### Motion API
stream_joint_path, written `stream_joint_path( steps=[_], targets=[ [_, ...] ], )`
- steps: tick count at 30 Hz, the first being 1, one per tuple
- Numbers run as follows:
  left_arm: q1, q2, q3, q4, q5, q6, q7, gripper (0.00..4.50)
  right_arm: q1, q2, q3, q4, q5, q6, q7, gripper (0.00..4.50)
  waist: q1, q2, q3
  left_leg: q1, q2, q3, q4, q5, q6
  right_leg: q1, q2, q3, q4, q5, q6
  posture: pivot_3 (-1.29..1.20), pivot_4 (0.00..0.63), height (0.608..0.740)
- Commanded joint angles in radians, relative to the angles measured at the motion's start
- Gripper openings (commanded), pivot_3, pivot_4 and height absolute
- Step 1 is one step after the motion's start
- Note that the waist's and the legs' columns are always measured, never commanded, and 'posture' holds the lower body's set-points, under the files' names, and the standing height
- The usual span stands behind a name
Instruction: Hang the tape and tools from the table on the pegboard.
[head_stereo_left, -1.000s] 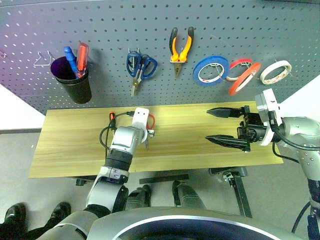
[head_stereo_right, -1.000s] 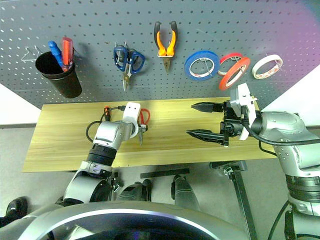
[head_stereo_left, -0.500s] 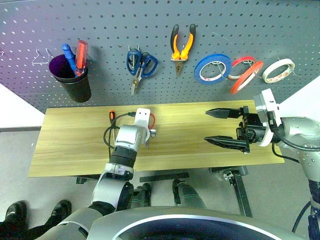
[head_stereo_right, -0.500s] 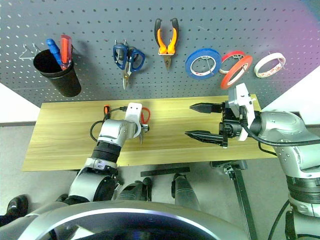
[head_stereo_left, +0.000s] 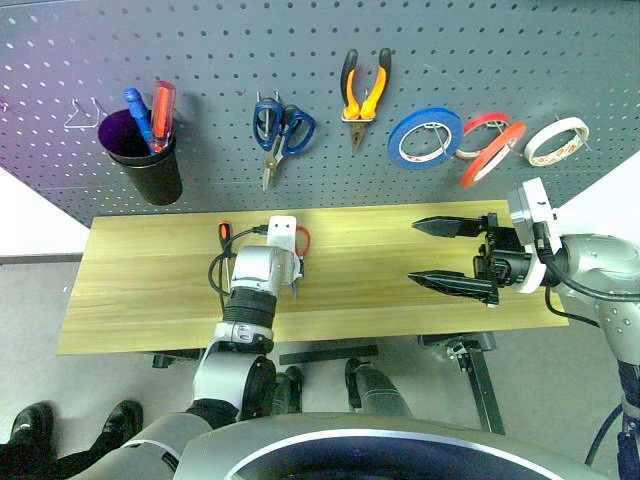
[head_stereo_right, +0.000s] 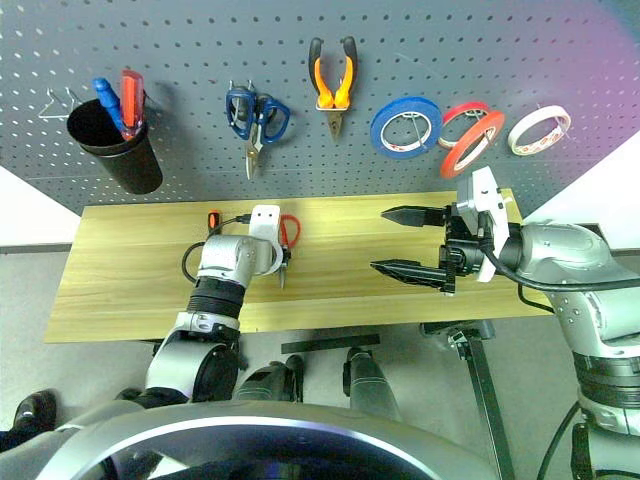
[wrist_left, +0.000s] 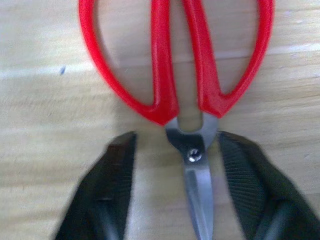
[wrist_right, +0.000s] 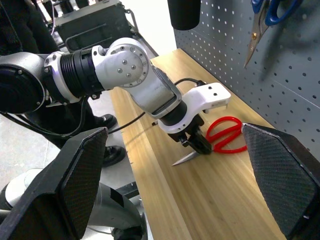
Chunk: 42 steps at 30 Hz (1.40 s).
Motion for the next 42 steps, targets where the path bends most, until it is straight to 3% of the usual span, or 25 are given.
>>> stream_joint_path(
  steps=[1,4,5,12,18,26,35,42],
  targets=[
    [0.025,-0.029,0.038,0.045,-0.023,0.058,0.016,1.28,0.001,-0.027,-0.052,-0.027,0.011,-0.004,-0.003,4.5,0.0,0.0,0.0,0.0,0.0,0.0,0.0,0.0,0.0,0.0,0.0,0.0,0.0,0.0,0.0,-0.32,0.369,0.74],
    [0.026,-0.036,0.048,0.039,-0.025,0.065,0.016,0.33,-0.013,-0.026,-0.053,-0.028,0.018,0.002,-0.01,4.5,0.0,0.0,0.0,0.0,0.0,0.0,0.0,0.0,0.0,0.0,0.0,0.0,0.0,0.0,0.0,-0.31,0.37,0.74],
    [0.025,-0.036,0.048,0.039,-0.025,0.066,0.013,0.25,-0.016,-0.026,-0.051,-0.027,0.017,0.0,-0.011,4.5,0.0,0.0,0.0,0.0,0.0,0.0,0.0,0.0,0.0,0.0,0.0,0.0,0.0,0.0,0.0,-0.31,0.37,0.74],
    [0.031,-0.048,0.073,0.019,-0.023,0.052,0.039,0.25,-0.03,-0.021,-0.045,-0.007,0.011,-0.006,-0.012,4.5,-0.001,0.0,0.0,0.0,0.0,0.0,0.0,0.0,0.0,0.0,0.0,0.0,0.0,0.0,0.0,-0.31,0.369,0.74],
    [0.064,-0.02,0.0,-0.043,-0.027,0.02,-0.031,0.25,-0.031,-0.013,-0.039,0.024,0.001,-0.028,0.006,4.5,0.0,0.0,0.0,0.0,0.0,0.0,0.0,0.0,0.0,0.0,0.0,0.0,0.0,0.0,0.0,-0.29,0.368,0.74],
    [0.207,0.145,-0.252,-0.299,-0.016,-0.007,-0.256,0.25,-0.062,0.007,-0.039,0.106,-0.013,-0.086,0.049,4.5,-0.001,0.001,0.003,0.0,0.0,0.0,-0.002,0.0,0.0,-0.001,0.0,0.0,-0.001,0.0,0.0,-0.26,0.359,0.74],
    [0.308,0.267,-0.358,-0.518,-0.003,0.033,-0.332,0.25,-0.093,0.019,-0.021,0.179,-0.049,-0.129,0.086,4.5,0.002,0.002,0.008,-0.001,0.0,0.0,-0.002,0.0,0.0,-0.002,-0.001,0.0,-0.001,0.0,-0.001,-0.23,0.342,0.74],
    [0.358,0.412,-0.48,-0.625,0.012,-0.098,-0.461,0.25,-0.117,0.03,-0.013,0.227,-0.069,-0.158,0.106,4.5,0.003,0.002,0.008,-0.002,0.0,0.0,-0.003,0.0,0.0,-0.003,-0.001,0.0,-0.002,0.0,-0.001,-0.21,0.326,0.74]
  ],
)
